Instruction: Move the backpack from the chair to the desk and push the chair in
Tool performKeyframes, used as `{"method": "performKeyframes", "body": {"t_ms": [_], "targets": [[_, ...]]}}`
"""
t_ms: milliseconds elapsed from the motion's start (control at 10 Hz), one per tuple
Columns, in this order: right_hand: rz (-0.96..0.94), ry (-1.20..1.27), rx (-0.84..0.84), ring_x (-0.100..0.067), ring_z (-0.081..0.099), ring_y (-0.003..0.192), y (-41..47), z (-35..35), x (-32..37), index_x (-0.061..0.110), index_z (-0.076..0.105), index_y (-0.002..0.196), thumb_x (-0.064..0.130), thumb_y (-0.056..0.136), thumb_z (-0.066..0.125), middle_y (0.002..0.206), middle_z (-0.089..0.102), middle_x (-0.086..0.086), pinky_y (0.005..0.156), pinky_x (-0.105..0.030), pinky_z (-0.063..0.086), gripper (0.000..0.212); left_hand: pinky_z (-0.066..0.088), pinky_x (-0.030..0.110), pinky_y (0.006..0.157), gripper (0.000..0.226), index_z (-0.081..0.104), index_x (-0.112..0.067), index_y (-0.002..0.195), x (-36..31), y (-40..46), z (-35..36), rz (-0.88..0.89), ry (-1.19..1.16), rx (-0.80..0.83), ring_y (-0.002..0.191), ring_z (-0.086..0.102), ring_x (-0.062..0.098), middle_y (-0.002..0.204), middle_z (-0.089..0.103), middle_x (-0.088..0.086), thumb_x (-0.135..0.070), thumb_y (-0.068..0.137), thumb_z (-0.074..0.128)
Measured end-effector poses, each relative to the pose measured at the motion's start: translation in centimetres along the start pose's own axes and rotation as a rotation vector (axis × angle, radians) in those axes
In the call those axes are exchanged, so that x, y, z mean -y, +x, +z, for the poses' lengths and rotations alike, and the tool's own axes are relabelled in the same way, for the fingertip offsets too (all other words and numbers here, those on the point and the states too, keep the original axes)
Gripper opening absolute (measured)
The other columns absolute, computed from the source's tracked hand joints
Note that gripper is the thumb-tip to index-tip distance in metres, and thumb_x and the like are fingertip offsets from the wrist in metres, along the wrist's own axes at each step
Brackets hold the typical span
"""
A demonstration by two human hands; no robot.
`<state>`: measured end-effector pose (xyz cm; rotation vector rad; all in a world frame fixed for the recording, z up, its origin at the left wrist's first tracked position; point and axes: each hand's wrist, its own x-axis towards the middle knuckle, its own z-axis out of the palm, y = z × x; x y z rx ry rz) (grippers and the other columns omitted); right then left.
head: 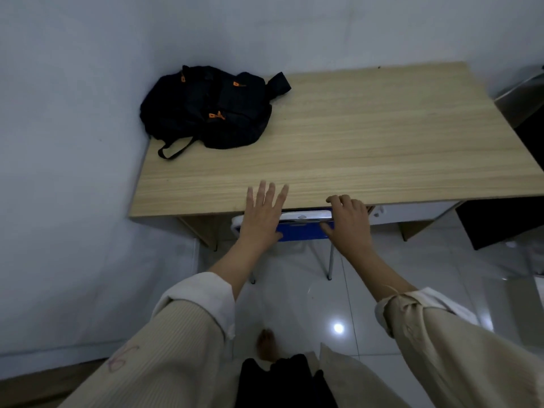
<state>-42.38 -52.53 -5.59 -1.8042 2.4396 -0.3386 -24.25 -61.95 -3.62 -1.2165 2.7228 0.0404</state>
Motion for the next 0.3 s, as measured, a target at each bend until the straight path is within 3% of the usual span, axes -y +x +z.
{"method": "performKeyframes", "body": {"t_ms": [100,200,300], "targets": [[-0.030,-0.036,0.066,-0.038,0.032,0.136,-2.4,0.1,-0.3,0.012,0.035,0.142,0.018,0.083,0.067,0.146,0.040,-0.017,0.113,-0.054,0.026,0.068,-0.003,0.056,0.117,0.104,-0.013,-0.017,0.149,-2.0,-2.4,0.0,-0.021,-0.058,0.031,0.147,-0.006,0.037,0.160,-0.001,0.019,-0.033,0.083,0.066],[-0.041,0.047,0.091,-0.037,0.007,0.147,-4.1,-0.5,-0.7,0.020,0.014,0.151,0.016,0.085,0.066,0.160,0.014,-0.014,0.117,-0.053,0.017,0.084,-0.003,0.056,0.118,0.102,-0.014,-0.017,0.149,-3.4,-4.6,0.1,-0.036,-0.071,0.002,0.146,-0.011,0.037,0.160,-0.009,0.017,-0.032,0.084,0.063],[-0.058,0.075,0.110,-0.036,0.001,0.148,-5.5,-0.9,-0.9,0.022,0.007,0.152,0.013,0.086,0.062,0.162,0.004,-0.013,0.119,-0.050,0.017,0.086,-0.001,0.054,0.118,0.104,-0.015,-0.019,0.149,-4.2,-5.5,0.2,-0.070,-0.121,0.015,0.146,-0.014,0.037,0.160,-0.015,0.016,-0.033,0.083,0.065]]}}
